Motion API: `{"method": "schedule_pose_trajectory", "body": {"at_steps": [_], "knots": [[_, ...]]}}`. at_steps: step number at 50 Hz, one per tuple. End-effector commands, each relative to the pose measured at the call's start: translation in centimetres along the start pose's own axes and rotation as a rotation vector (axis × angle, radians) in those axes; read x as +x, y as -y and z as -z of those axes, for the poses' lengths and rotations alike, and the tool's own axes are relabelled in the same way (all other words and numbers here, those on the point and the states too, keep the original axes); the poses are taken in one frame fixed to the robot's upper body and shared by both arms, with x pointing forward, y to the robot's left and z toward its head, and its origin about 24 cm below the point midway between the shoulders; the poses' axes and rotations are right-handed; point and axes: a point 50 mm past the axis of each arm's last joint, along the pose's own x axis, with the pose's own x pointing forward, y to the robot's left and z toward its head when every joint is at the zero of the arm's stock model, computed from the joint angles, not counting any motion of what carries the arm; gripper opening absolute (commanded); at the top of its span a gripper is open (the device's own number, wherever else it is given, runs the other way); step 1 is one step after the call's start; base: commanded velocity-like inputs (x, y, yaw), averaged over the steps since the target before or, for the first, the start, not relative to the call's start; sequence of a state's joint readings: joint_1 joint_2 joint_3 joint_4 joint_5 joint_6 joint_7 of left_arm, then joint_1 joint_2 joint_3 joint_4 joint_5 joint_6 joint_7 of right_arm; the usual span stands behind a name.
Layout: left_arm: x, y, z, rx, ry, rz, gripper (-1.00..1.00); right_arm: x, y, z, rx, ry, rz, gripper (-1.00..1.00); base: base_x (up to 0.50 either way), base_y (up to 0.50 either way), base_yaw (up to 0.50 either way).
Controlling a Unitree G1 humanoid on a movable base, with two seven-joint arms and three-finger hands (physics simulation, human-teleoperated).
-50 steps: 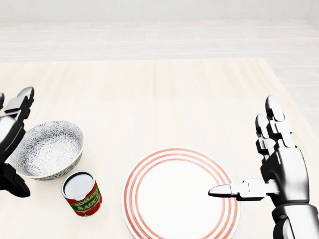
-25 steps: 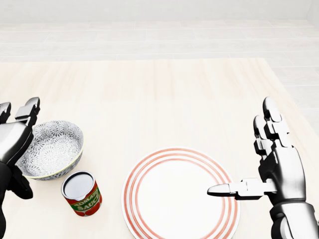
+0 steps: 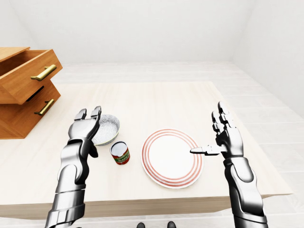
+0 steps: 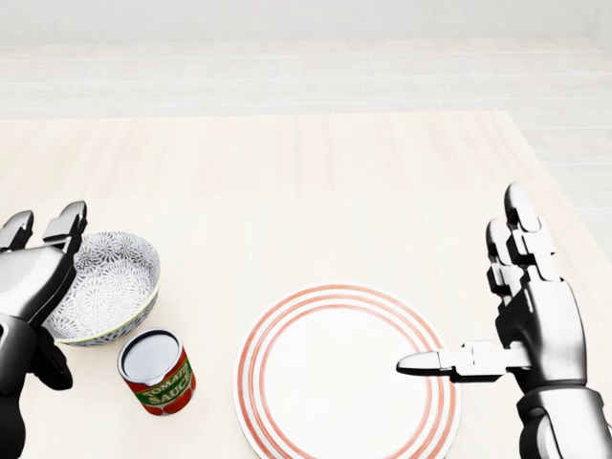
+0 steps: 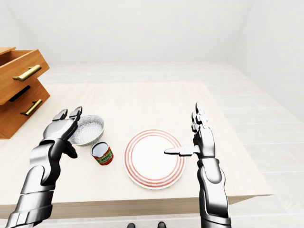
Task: Put the bowl on the plate.
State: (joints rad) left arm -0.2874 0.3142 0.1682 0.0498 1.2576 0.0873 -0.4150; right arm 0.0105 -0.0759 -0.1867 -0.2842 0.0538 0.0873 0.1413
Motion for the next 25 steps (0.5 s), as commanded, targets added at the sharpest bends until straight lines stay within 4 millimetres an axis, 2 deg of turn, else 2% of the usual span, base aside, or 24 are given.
{"method": "schedule_pose_trajectory", "body": {"at_steps": [1,11,16,25], "knots": [[0.4,1.1,-0.1,-0.009,-0.002,0.017,1.00,0.0,0.0,-0.3,-0.004,0.012,0.000,1.00,0.00,0.00,0.00],[0.7,2.0,-0.3,-0.015,0.003,0.032,1.00,0.1,0.1,-0.3,-0.005,0.011,0.004,1.00,0.00,0.00,0.00],[0.9,2.5,-0.4,-0.019,0.005,0.035,1.00,0.2,-0.1,0.8,0.002,-0.034,-0.001,1.00,0.00,0.00,0.00],[1.0,3.8,-0.7,-0.014,0.007,0.055,1.00,0.2,0.0,1.0,0.006,-0.039,0.002,1.00,0.00,0.00,0.00]]}}
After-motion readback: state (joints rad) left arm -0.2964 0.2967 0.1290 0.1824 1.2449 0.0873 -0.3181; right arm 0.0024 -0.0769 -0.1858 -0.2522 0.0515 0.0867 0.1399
